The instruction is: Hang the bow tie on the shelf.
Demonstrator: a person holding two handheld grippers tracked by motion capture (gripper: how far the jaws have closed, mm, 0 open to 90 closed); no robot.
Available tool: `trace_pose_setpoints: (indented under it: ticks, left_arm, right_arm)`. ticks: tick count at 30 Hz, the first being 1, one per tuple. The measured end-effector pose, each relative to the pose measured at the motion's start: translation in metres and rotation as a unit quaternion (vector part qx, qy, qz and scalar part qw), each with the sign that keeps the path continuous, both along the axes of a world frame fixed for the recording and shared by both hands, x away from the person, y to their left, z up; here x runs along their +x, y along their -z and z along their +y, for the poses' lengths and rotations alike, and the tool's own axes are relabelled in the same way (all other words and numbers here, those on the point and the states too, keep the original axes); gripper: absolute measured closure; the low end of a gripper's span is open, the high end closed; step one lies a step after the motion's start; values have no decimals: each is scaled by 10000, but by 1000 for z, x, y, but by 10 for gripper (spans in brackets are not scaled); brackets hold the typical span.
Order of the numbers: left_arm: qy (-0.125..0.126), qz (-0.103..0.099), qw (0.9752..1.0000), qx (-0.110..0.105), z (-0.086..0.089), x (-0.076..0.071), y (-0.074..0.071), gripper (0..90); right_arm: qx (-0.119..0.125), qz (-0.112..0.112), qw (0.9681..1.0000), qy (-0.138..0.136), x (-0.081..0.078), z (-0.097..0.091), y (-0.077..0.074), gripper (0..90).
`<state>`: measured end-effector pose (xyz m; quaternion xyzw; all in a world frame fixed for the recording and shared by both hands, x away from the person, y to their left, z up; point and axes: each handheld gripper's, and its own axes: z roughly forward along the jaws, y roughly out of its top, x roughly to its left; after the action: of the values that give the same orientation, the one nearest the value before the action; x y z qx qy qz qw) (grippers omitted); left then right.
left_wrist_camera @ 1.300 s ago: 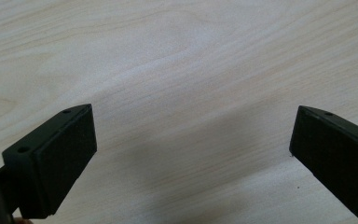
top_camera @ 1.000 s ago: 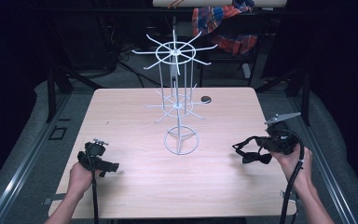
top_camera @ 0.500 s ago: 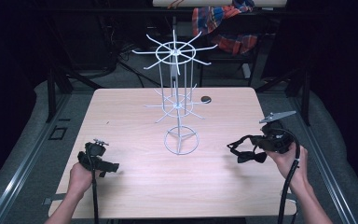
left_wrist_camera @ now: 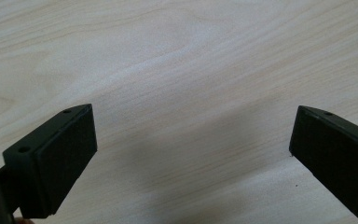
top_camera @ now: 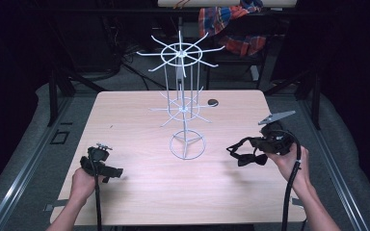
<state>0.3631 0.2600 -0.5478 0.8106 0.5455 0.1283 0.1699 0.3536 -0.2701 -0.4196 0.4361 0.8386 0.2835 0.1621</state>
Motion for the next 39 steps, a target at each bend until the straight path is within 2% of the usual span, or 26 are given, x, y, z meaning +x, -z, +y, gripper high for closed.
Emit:
trace_pose_setpoints:
  ticks: [10, 16, 20, 29, 39]
  left_arm:
    - [-13, 9, 10000, -2, 0, 0, 0, 7]
    - [-17, 13, 10000, -13, 0, 0, 1, 7]
    - [0, 15, 10000, -8, 0, 0, 1, 7]
    - [-11, 25, 10000, -12, 1, 0, 1, 7]
    - [-10, 16, 10000, -12, 0, 0, 1, 7]
  right_arm:
    - [20, -46, 9997, -231, 3, 17, -6, 844]
    - [148, -95, 9991, -390, 4, 29, -10, 844]
    - [94, -87, 9986, -505, 5, 35, -14, 844]
    - [99, -134, 9977, -650, 8, 47, -18, 848]
    - [218, -162, 9966, -783, 8, 55, -23, 848]
